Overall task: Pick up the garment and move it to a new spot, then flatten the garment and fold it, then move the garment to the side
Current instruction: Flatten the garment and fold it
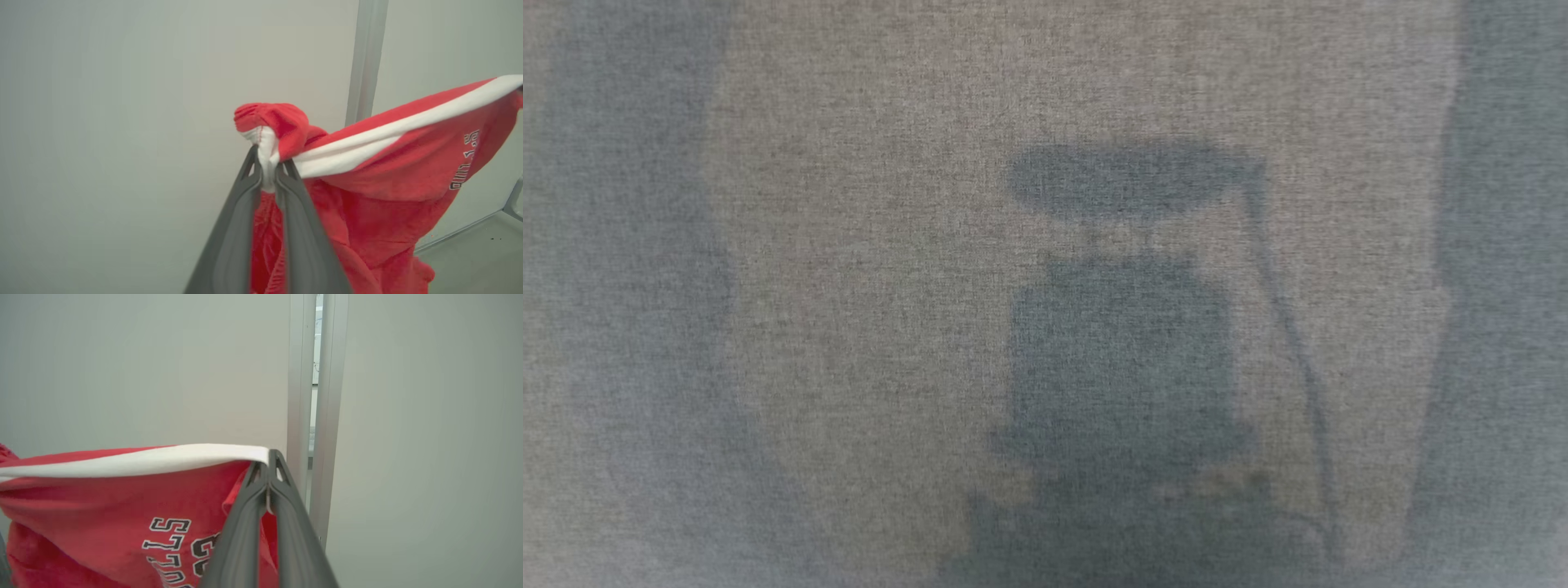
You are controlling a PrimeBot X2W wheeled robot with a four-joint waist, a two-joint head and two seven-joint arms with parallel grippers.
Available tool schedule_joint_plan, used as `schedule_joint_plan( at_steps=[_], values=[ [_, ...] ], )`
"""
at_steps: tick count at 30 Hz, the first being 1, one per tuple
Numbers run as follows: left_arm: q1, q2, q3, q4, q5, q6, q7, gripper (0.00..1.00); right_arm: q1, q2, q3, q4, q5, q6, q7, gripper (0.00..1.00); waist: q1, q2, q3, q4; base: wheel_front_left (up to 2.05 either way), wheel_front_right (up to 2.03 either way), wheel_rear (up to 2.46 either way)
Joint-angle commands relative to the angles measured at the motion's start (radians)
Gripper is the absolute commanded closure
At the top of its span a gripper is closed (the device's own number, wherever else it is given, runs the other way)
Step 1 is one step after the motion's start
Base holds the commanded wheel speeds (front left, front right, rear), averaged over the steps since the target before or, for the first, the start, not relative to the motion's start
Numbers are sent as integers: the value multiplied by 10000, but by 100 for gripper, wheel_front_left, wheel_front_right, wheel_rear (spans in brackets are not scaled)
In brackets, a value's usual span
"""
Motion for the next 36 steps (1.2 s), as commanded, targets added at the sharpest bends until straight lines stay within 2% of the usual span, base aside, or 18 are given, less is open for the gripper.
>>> schedule_joint_plan(
  at_steps=[1,5,9,14,19,23,28,32,34,36],
  values=[
    [-350,-120,143,216,143,-42,-443,100,-459,50,-186,241,-341,-21,-371,100,-1,-1,346,119,0,0,0],
    [-949,-402,444,761,283,-273,-1970,100,-1525,515,-902,906,-1293,-21,-1818,100,-1,-1,645,146,0,0,0],
    [-720,-719,486,1324,89,-513,-2440,100,-1769,880,-1167,1627,-1584,-20,-2131,100,-1,-1,880,104,0,0,0],
    [233,-1089,188,2076,-271,-997,-2346,100,-963,971,-256,2346,-1184,-18,-2085,100,-1,-1,1353,36,0,0,0],
    [1671,-1277,-176,2313,-924,-1198,-1779,100,814,159,1306,1957,-152,-18,-2154,100,-1,-1,1183,-25,0,0,0],
    [2871,-965,-404,1643,-1898,-1205,-652,100,2547,-962,2655,779,1300,-18,-1731,100,-1,-1,700,6,0,0,0],
    [4714,-370,-415,655,-3177,-1201,543,100,5420,-2491,3346,-1630,3379,-18,-1009,100,-1,-1,-674,100,0,0,0],
    [6566,52,-213,-116,-3985,-1043,1004,100,8220,-3559,3057,-3781,4408,-23,-400,100,-1,-1,-1927,139,0,0,0],
    [7578,436,-222,-689,-4143,-753,1002,100,9661,-3840,2696,-4851,4664,-27,-153,100,-1,-1,-2512,93,0,0,0],
    [8635,825,-256,-1447,-4151,-430,775,100,11123,-3831,2086,-5744,4809,-33,13,100,-1,-1,-3059,49,0,0,0]
  ],
)
